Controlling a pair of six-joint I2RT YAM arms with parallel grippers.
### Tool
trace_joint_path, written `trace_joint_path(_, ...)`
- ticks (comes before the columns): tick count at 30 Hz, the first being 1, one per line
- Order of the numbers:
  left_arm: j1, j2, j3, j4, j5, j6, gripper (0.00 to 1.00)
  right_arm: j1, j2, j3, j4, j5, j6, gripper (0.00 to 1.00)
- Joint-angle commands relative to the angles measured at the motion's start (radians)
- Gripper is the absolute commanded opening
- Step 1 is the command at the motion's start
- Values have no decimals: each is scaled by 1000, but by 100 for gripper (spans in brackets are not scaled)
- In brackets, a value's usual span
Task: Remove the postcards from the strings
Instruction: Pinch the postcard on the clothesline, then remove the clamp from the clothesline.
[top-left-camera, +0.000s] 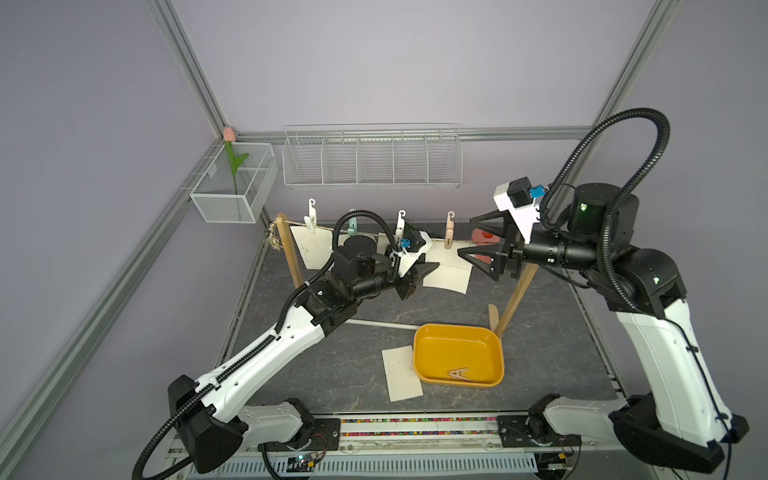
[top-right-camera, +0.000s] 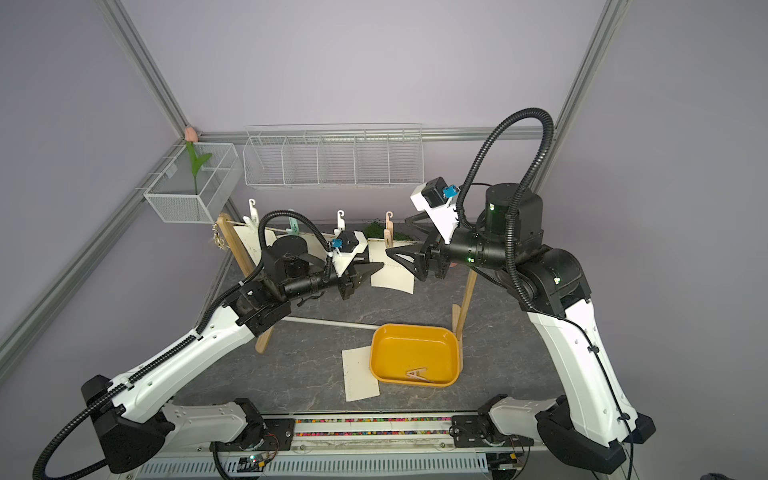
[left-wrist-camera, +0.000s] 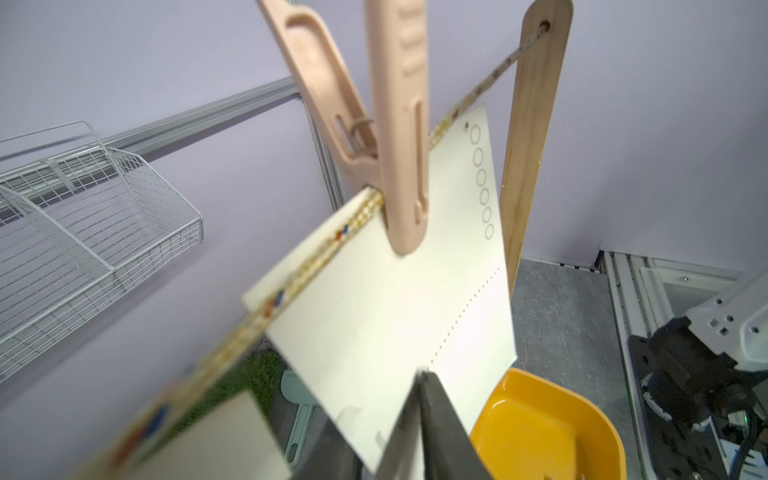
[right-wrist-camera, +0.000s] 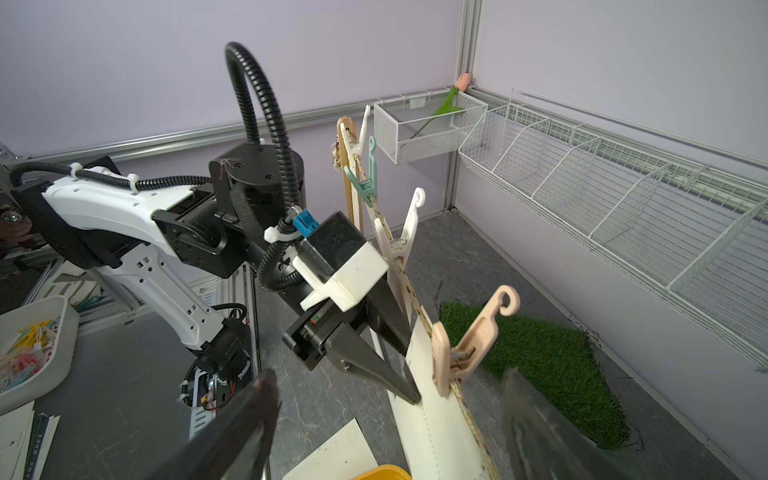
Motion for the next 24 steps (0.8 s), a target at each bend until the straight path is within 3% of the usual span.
trace_joint_path(1, 3, -11, 27, -25, 58, 24, 15, -10, 34, 35, -13, -44, -27, 82)
trace_joint_path(4, 3, -15, 20, -30, 60, 22, 5, -10, 66, 66, -31, -52, -41, 79)
trace_joint_path(8, 4, -23, 7, -28, 52, 22, 0, -10, 103, 99, -55, -50, -73, 78)
trace_joint_path(15, 7, -22, 9, -34, 61, 13, 0, -10, 136, 113, -76, -67, -183, 75)
trace_joint_path(24, 19, -21, 24, -50, 76, -9, 0, -10, 190, 136, -80, -158, -242, 63)
